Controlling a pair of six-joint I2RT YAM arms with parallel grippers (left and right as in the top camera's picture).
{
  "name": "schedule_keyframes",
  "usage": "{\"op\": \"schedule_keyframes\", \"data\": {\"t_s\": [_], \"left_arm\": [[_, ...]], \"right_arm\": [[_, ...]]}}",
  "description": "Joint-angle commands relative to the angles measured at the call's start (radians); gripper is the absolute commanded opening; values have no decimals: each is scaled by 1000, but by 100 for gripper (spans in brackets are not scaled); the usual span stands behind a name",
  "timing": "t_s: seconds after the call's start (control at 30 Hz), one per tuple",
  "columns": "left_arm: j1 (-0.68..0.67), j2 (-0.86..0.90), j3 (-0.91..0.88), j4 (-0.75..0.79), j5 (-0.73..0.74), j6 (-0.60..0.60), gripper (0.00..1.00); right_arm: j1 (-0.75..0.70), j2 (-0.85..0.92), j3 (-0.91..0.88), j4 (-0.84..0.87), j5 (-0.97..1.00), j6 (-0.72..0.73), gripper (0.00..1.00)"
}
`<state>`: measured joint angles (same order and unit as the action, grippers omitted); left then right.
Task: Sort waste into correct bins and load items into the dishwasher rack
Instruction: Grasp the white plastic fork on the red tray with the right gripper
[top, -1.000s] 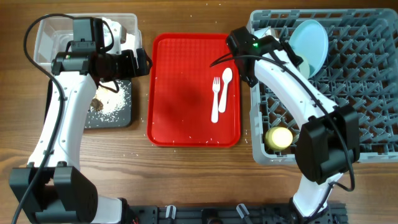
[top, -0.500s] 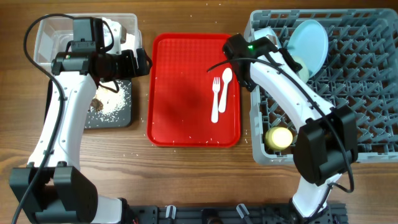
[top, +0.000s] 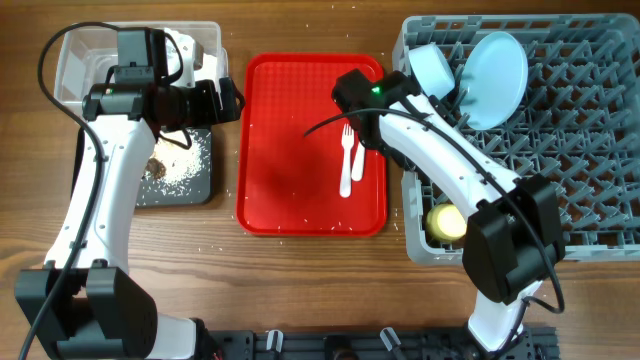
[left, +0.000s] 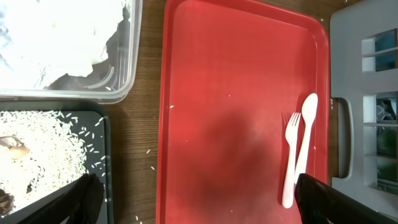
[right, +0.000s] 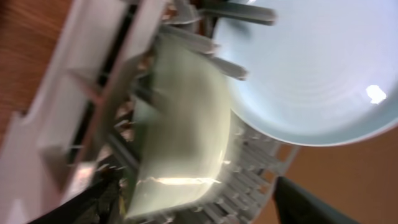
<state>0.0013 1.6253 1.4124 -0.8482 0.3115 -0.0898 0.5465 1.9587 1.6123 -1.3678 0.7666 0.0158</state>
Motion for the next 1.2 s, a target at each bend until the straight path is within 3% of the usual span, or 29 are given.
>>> {"op": "schedule_keyframes", "data": {"t_s": [0.0,0.13,0.27,0.37,0.5,0.7,0.87,1.03,1.17], "left_arm": [[3,-15,1,2,1,5,100],[3,-15,1,2,1,4,100],[3,-15,1,2,1,5,100],[3,-15,1,2,1,5,100],[3,-15,1,2,1,5,100],[3,-15,1,2,1,5,100],[3,-15,1,2,1,5,100],[3,-15,1,2,1,5,100],[3,-15,1,2,1,5,100]], "right_arm": [[0,8,3,2,-104,11,89],[-2,6,60,16,-152,13,95],[-14,-3,232,17,-246,11,100],[-21,-5,348,127,-562,11,100],[-20,1,322,343,-1006,25,99],[-20,2,149,520,-916,335,83],[-20,12,-43,625,-893,419,68],[-20,43,-72,623,-889,446,52],[-20,86,-74,604,-822,557,51]]}}
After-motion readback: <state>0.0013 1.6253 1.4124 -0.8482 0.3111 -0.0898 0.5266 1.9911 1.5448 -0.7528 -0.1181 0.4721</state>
